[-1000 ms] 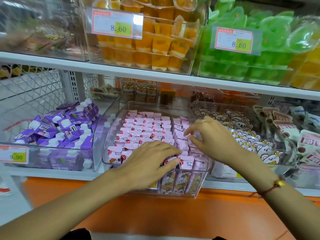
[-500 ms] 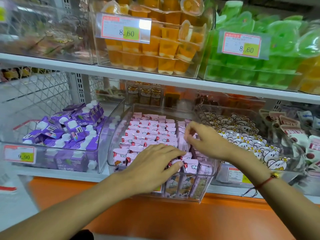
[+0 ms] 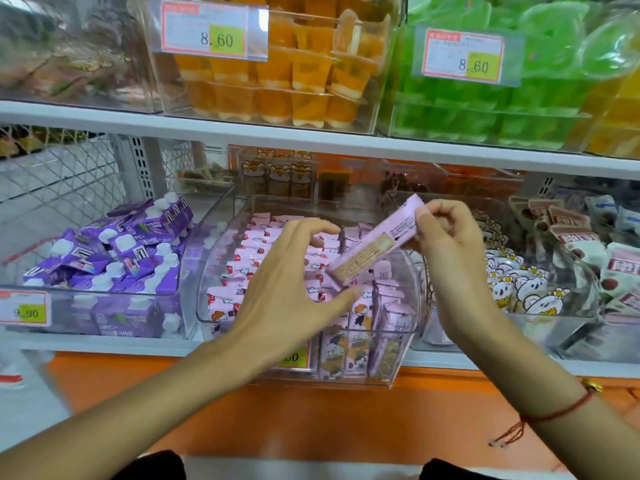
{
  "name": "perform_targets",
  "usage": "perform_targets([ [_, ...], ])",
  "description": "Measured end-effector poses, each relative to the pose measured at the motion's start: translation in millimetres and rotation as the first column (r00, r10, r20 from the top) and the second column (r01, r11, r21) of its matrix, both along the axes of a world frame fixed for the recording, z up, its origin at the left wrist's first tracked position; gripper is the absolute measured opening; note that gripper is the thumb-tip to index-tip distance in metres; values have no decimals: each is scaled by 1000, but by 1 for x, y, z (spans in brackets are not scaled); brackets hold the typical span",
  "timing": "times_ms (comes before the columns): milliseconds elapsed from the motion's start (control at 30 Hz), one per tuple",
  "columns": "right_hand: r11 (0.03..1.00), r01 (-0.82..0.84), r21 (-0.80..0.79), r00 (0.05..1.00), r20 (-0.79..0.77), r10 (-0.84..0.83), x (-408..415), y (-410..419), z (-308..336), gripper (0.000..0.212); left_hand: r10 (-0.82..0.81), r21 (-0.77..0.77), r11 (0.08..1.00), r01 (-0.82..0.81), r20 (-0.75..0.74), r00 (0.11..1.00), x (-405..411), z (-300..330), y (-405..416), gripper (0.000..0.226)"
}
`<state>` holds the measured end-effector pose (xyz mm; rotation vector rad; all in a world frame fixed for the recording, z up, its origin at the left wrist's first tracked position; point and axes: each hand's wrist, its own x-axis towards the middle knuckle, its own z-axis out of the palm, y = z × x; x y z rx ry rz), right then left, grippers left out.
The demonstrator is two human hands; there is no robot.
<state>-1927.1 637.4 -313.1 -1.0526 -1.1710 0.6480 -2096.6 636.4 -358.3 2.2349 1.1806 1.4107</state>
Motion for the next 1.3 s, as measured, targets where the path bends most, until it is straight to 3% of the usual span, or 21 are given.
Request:
perform_targets([
  [133, 969, -193, -154, 967, -199, 161, -3, -2, -1, 9, -30, 30, 999, 28, 48, 998, 1, 0, -1, 37],
  [267, 936, -287, -202, 939, -254, 233, 1, 0, -1, 20, -118, -160, 973, 167, 279, 953, -2, 6, 4, 20],
  [433, 892, -347, -290, 937, -76, 340, 2, 2, -6, 41, -4, -529, 735, 424, 622, 783, -1, 7, 9, 19],
  [500, 870, -394, -294, 910, 8, 415, -1, 2, -8, 34, 11, -564, 686, 460, 640, 768, 0, 7, 9, 26],
  [600, 888, -380, -258, 903, 104, 417, -3, -1, -10, 29, 29, -567, 682, 463, 653, 757, 0, 7, 12, 32],
  [767, 943, -298, -147, 952, 25, 304, 3, 1, -8, 35, 0, -489, 666, 564, 755, 656, -2, 12, 16, 43],
  [833, 955, -252, -154, 962, 68, 264, 6, 2, -9, 38, -22, -473, 722, 505, 713, 700, -2, 16, 17, 45],
  [900, 990, -98, -104, 924, 360, 130, 10, 3, -12, 44, -45, -428, 825, 370, 602, 797, -2, 20, 16, 33],
  [967, 996, 16, 83, 746, 663, -67, 13, 1, -13, 59, -82, -280, 936, 214, 418, 905, -2, 24, 16, 19],
  [1033, 975, -48, 218, 597, 788, -147, 14, 1, -13, 65, -122, -148, 976, 162, 247, 961, 2, 28, 13, 15],
  [1133, 959, -114, 258, 529, 833, -161, 13, 3, -16, 46, -107, -96, 988, 123, 163, 981, 9, 31, 13, 30],
  [1233, 956, 4, 295, 619, 750, -234, 18, 5, -14, 36, -44, -63, 997, 53, 132, 990, 15, 27, 22, 37],
  [1300, 945, 107, 308, 652, 696, -300, 24, 7, -11, 42, 16, -60, 998, -18, -40, 999, 20, 22, 32, 22],
])
